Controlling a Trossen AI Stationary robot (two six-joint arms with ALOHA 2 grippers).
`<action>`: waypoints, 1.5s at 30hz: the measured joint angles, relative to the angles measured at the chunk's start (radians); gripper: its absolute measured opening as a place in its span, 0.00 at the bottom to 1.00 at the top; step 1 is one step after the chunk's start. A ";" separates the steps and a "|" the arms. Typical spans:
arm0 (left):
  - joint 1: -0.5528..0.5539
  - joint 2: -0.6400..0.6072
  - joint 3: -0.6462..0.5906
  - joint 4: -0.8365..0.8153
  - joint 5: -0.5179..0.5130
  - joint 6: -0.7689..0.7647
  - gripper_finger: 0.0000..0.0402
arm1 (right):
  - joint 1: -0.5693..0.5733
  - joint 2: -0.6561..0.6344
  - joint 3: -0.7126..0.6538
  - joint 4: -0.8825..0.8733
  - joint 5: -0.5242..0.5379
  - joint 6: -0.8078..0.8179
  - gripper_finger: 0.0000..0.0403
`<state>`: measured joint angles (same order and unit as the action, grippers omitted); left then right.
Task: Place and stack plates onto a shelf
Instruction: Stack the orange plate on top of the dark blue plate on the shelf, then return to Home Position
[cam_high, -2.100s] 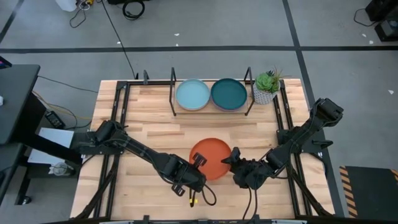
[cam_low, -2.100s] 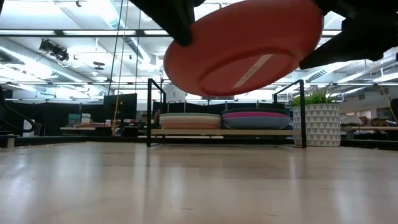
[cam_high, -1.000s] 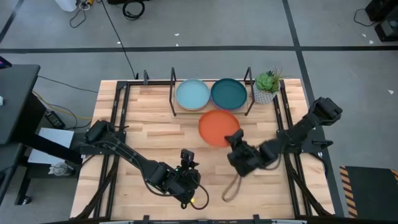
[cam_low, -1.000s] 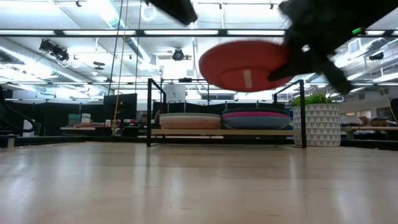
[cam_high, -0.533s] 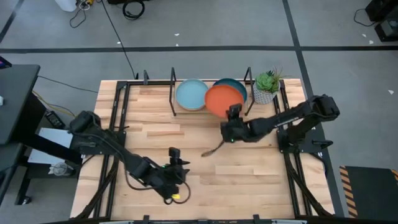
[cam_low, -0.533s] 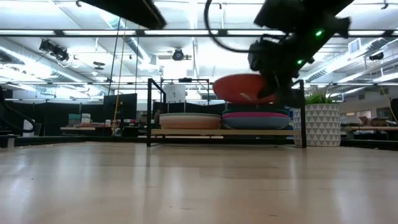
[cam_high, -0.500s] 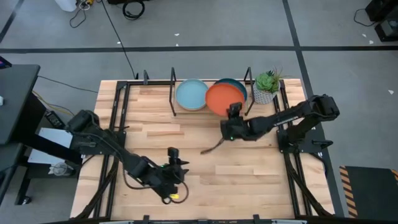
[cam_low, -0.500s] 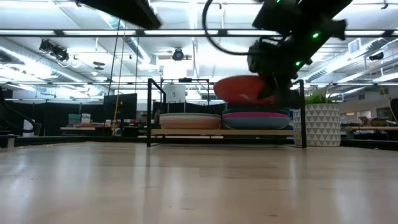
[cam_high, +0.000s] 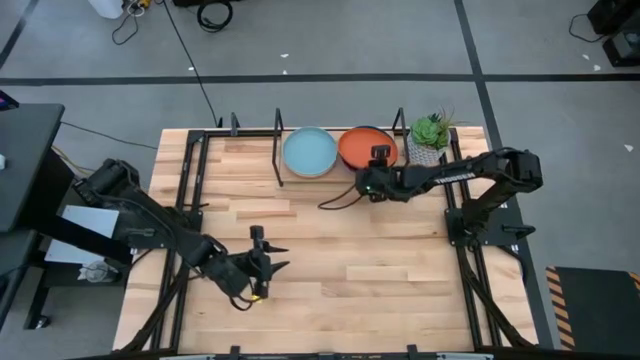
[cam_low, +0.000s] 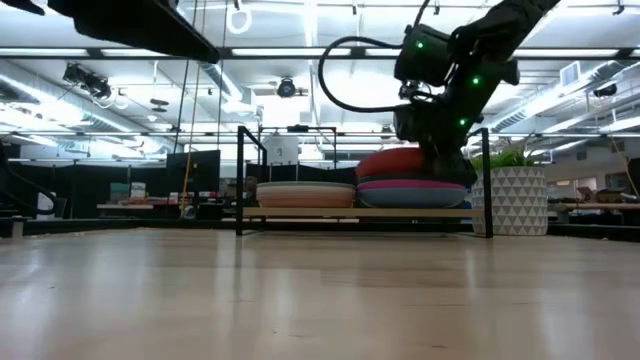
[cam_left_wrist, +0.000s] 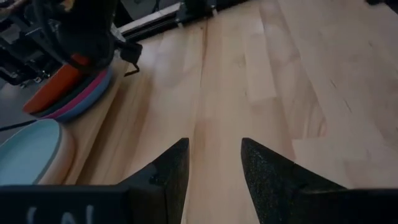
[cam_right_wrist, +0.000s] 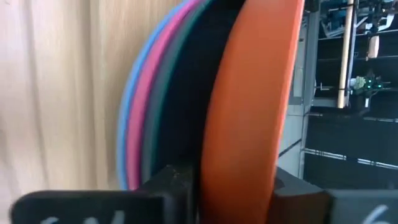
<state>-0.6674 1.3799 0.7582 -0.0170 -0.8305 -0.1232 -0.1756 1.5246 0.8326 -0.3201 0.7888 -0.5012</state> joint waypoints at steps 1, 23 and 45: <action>0.000 -0.014 -0.013 0.011 -0.001 0.003 0.38 | -0.003 0.000 0.000 0.001 0.000 -0.007 0.24; -0.009 -0.068 -0.026 0.066 -0.238 -0.141 0.38 | 0.240 -0.140 0.119 -0.169 0.012 0.318 0.48; -0.044 -0.241 -0.268 0.323 -0.218 -0.049 0.37 | 0.437 -0.722 -0.365 0.180 -0.197 0.554 0.43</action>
<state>-0.7109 1.1394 0.4901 0.3057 -1.0482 -0.1721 0.2619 0.8026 0.4679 -0.1404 0.5915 0.0532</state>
